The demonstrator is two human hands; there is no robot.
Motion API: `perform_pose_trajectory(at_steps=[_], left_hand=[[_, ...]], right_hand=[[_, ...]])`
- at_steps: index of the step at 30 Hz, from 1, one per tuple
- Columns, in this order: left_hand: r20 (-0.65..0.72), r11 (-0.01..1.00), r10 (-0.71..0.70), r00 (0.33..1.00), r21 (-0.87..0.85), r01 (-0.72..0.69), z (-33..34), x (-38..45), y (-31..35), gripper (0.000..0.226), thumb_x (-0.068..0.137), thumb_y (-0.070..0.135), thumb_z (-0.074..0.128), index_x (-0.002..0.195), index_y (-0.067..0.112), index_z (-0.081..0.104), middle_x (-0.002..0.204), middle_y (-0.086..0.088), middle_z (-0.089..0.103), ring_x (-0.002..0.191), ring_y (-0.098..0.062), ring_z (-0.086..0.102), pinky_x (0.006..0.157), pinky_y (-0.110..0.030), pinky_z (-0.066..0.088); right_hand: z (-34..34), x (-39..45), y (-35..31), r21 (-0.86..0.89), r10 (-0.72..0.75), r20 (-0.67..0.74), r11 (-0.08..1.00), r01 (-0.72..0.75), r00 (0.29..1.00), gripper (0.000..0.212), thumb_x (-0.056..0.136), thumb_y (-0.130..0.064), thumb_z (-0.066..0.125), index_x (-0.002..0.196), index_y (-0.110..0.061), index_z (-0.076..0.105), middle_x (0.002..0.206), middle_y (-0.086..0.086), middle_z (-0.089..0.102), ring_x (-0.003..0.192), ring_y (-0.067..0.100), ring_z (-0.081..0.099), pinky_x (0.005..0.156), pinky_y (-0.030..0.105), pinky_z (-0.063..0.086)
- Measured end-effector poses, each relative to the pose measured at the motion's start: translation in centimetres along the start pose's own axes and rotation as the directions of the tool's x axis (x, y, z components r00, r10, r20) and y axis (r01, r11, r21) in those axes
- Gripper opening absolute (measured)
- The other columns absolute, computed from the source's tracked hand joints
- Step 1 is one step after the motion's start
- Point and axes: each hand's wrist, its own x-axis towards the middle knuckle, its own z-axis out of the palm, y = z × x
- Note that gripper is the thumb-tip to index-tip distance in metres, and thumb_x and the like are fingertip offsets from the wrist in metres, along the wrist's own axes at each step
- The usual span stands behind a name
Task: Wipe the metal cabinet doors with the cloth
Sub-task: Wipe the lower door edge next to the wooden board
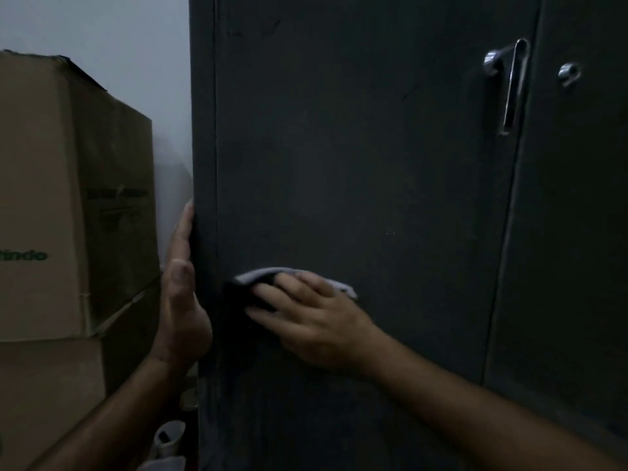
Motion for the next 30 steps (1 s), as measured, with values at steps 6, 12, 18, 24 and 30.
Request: perform_pose_trajectory(at_steps=[6, 12, 18, 24, 30], left_hand=[[0.051, 0.996, 0.039, 0.998, 0.075, -0.043, 0.9, -0.5, 1.0, 0.100, 0.096, 0.081, 0.036, 0.168, 0.015, 0.014, 0.174, 0.004, 0.022, 0.159, -0.013, 0.024, 0.130, -0.046, 0.024], [0.004, 0.994, -0.052, 0.999, -0.100, 0.052, 0.1, -0.5, 2.3, 0.102, 0.093, 0.084, 0.037, 0.164, 0.012, 0.028, 0.167, -0.003, 0.041, 0.155, -0.019, 0.037, 0.128, -0.052, 0.027], [0.026, 0.998, -0.045, 0.999, 0.036, 0.044, -0.8, -2.2, 1.5, 0.100, 0.097, 0.081, 0.031, 0.165, 0.007, 0.025, 0.171, -0.004, 0.032, 0.158, -0.015, 0.030, 0.131, -0.048, 0.023], [0.011, 0.991, -0.017, 1.000, 0.135, 0.015, -1.0, -2.4, 1.2, 0.077, 0.107, 0.056, 0.016, 0.165, 0.006, 0.022, 0.171, -0.004, 0.030, 0.158, -0.014, 0.029, 0.130, -0.051, 0.024], [0.141, 0.881, 0.067, 0.988, 0.457, -0.125, -1.1, -4.5, -0.4, 0.090, 0.107, 0.068, 0.018, 0.166, 0.001, 0.007, 0.176, -0.015, 0.004, 0.164, -0.020, 0.008, 0.133, -0.051, 0.012]], right_hand=[[-1.4, 5.0, 5.3, 0.088, 0.740, -0.324, 0.645, -0.760, 0.590, 0.052, 0.100, -0.027, 0.053, 0.146, -0.003, 0.053, 0.157, 0.025, 0.040, 0.145, 0.046, 0.035, 0.121, 0.053, 0.029], [4.6, 0.5, -10.5, 0.131, 0.237, -0.006, 0.963, -0.234, 0.972, 0.054, 0.096, -0.020, 0.060, 0.148, -0.007, 0.051, 0.158, 0.022, 0.039, 0.152, 0.040, 0.026, 0.127, 0.050, 0.016], [2.8, -0.8, -5.1, 0.047, 0.291, -0.133, 0.957, -0.287, 0.948, 0.047, 0.095, -0.011, 0.063, 0.141, -0.006, 0.060, 0.153, 0.020, 0.048, 0.148, 0.038, 0.038, 0.121, 0.052, 0.032], [5.7, 1.1, -12.3, 0.190, 0.257, -0.057, 0.951, -0.243, 0.965, 0.043, 0.099, -0.019, 0.061, 0.141, -0.011, 0.059, 0.155, 0.017, 0.046, 0.151, 0.036, 0.031, 0.127, 0.051, 0.019], [3.6, -6.4, -5.8, 0.107, 0.067, -0.043, 0.992, -0.062, 0.997, 0.037, 0.099, -0.015, 0.061, 0.136, -0.010, 0.065, 0.151, 0.015, 0.051, 0.147, 0.034, 0.041, 0.122, 0.049, 0.031]])
